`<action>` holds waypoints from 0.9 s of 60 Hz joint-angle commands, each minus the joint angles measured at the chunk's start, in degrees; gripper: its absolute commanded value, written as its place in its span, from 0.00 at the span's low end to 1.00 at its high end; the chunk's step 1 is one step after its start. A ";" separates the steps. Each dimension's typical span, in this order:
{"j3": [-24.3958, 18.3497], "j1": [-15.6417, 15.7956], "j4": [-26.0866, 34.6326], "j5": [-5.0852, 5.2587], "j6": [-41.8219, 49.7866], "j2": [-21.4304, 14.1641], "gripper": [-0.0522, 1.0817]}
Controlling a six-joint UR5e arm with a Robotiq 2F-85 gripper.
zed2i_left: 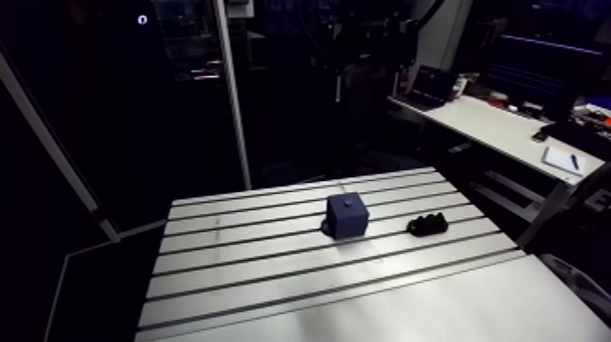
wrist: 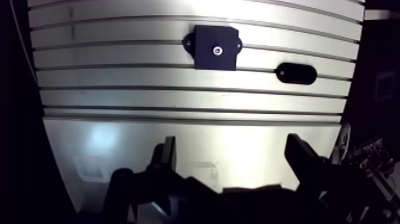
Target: Pick up the M10 bolt and insert it into the hole until fully seated.
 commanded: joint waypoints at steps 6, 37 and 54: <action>-1.64 0.99 -0.30 1.24 2.55 -3.13 0.05; -1.66 2.83 -0.30 1.40 2.91 -1.91 0.05; -2.17 4.77 -0.30 1.30 3.26 -1.06 0.05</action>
